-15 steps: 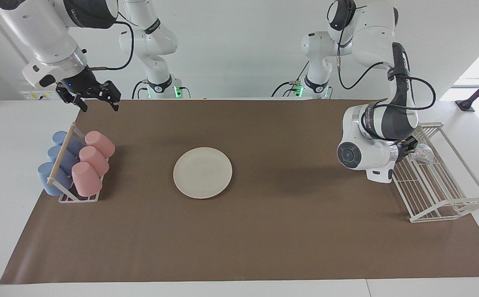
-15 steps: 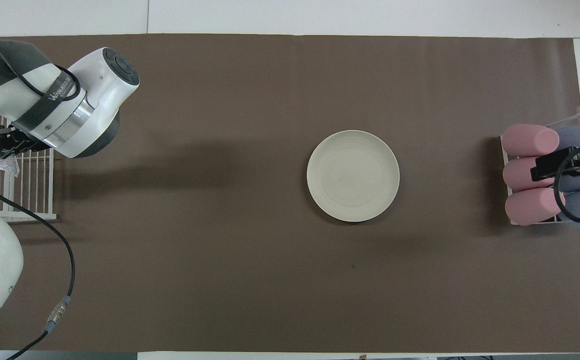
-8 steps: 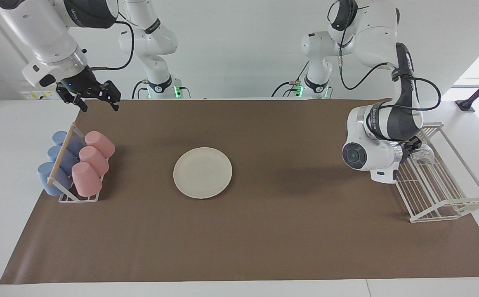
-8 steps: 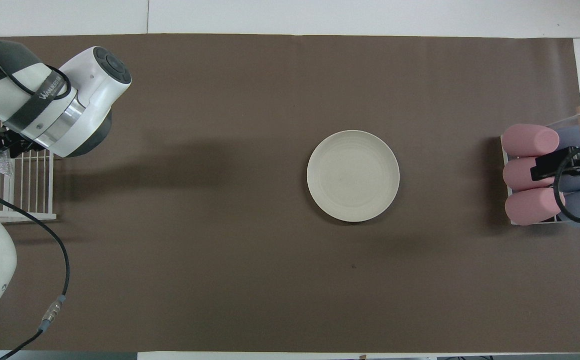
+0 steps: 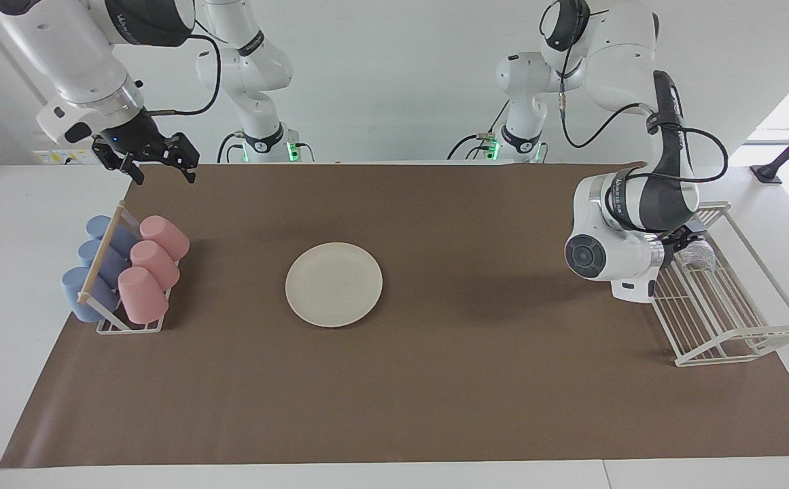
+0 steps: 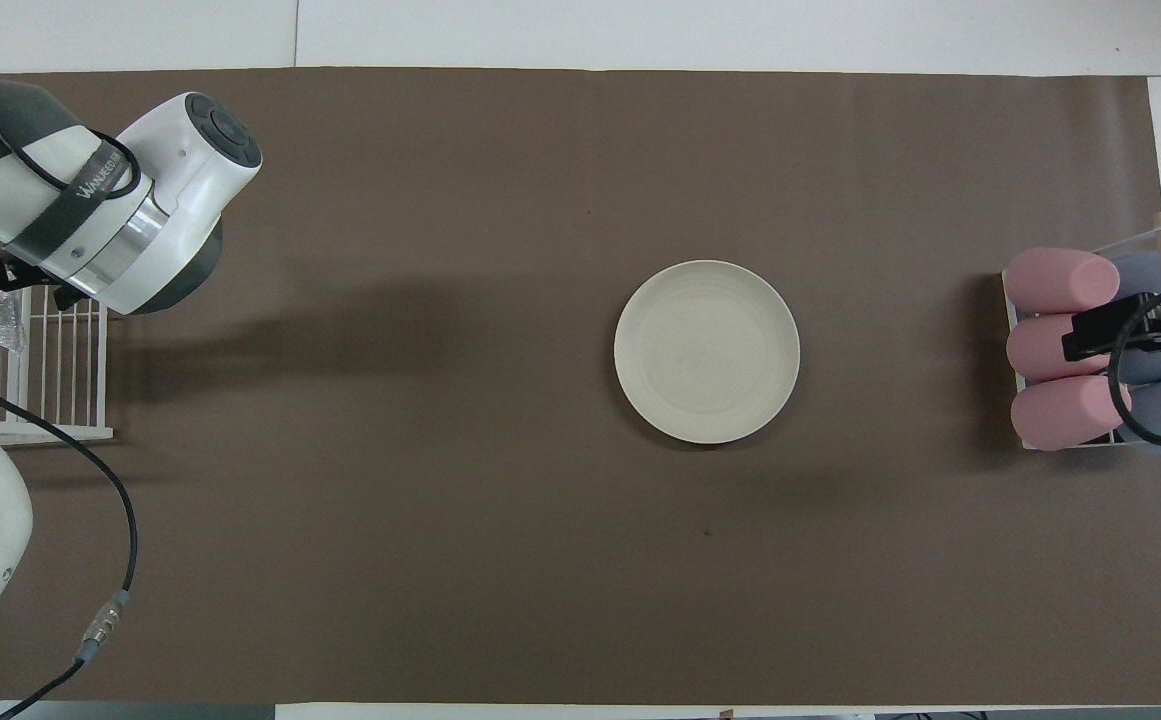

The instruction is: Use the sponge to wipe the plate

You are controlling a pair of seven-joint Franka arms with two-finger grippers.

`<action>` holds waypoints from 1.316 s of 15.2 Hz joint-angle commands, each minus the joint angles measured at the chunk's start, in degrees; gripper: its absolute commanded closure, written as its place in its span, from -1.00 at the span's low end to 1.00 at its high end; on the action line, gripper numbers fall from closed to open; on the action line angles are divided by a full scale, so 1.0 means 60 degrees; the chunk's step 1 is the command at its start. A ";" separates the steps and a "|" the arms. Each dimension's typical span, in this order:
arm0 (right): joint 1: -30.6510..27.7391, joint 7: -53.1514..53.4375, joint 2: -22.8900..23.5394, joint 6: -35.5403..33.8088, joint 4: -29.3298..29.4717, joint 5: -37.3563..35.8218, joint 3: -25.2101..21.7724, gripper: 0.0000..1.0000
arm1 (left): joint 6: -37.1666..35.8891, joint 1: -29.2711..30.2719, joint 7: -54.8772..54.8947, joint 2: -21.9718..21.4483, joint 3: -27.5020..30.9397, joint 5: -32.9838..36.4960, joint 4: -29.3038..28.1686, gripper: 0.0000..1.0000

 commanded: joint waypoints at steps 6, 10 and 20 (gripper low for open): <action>-0.0056 -0.0167 -0.0046 0.0099 0.0011 0.0044 0.0112 -1.00 | 0.1684 0.0962 0.0761 -0.1440 -0.0099 -0.3566 0.0182 -1.00; -0.0042 -0.0167 -0.0046 0.0099 0.0011 0.0044 0.0112 -1.00 | 0.1612 0.1007 0.1028 -0.2394 -0.0040 -0.5648 0.0197 -1.00; -0.0056 -0.0064 -0.0046 0.0099 0.0011 0.0059 0.0112 -1.00 | 0.0268 -0.0041 0.4031 -0.5119 0.1726 -1.0092 -0.0287 -1.00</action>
